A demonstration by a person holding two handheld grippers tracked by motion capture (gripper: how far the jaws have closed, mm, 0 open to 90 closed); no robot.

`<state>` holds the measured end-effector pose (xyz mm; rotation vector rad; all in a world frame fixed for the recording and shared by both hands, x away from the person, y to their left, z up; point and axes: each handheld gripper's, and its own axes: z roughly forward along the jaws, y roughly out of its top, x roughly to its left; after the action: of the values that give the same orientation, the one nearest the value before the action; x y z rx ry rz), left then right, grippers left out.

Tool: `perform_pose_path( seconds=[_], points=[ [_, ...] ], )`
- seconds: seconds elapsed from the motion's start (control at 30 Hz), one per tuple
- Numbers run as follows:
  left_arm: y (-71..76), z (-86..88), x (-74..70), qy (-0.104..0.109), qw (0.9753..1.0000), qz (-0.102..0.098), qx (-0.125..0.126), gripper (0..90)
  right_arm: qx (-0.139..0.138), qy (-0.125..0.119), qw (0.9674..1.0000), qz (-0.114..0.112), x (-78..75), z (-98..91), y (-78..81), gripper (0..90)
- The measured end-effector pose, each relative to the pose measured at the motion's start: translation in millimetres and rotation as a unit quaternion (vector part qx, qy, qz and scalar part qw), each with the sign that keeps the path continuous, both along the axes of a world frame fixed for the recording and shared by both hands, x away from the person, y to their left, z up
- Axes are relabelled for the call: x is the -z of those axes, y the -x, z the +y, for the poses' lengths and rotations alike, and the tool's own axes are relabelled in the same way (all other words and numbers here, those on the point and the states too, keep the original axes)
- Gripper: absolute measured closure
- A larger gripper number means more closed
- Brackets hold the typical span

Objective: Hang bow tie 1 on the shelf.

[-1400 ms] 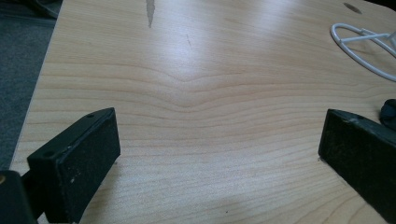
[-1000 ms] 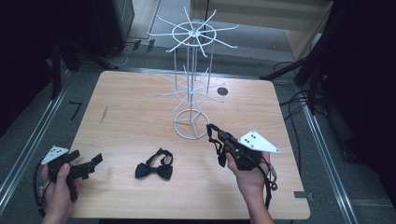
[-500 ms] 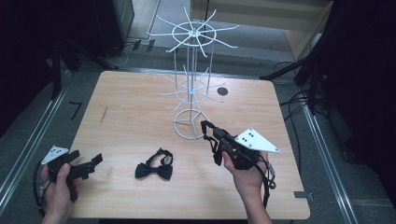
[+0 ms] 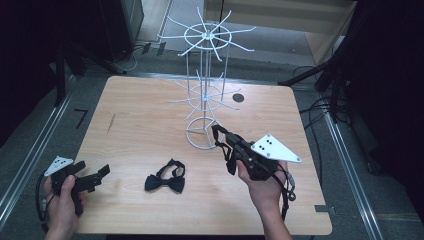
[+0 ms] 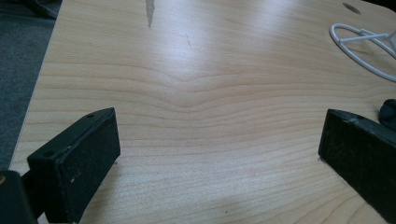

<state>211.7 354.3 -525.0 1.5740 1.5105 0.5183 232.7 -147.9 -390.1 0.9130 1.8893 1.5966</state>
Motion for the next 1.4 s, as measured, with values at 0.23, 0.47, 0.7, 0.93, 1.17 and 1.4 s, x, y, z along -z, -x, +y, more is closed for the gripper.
perform_pose_path(
  seconds=[0.23, 0.47, 0.7, 0.93, 1.17, 1.4],
  points=[
    [0.0, -0.1, 0.0, -0.001, 1.0000, 0.000, 0.000, 0.0, -0.002, -0.003, 0.9999, -0.011, -9.8, 1.3, 1.7, 90.0],
    [-0.2, -0.4, 0.0, 0.002, 1.0000, -0.001, 0.000, 0.0, -0.003, -0.005, 0.9998, -0.020, -18.8, 1.6, 2.2, 90.0],
    [-0.2, -0.3, 0.1, 0.001, 1.0000, 0.000, 0.001, 0.0, -0.010, -0.006, 0.9995, -0.028, -26.4, 4.0, 2.9, 90.0],
    [-0.1, -0.4, 0.0, 0.001, 1.0000, 0.000, 0.001, 0.0, -0.014, -0.010, 0.9994, -0.031, -32.8, 6.1, 0.7, 90.0],
    [-0.2, -0.4, 0.2, 0.001, 1.0000, -0.001, 0.001, 0.0, -0.015, -0.011, 0.9995, -0.026, -37.0, 10.4, -9.5, 90.0],
    [-0.3, -0.3, 0.2, 0.002, 1.0000, -0.001, 0.001, 0.0, -0.009, -0.009, 0.9998, -0.014, -32.2, 13.0, -24.1, 90.0]
  ],
)
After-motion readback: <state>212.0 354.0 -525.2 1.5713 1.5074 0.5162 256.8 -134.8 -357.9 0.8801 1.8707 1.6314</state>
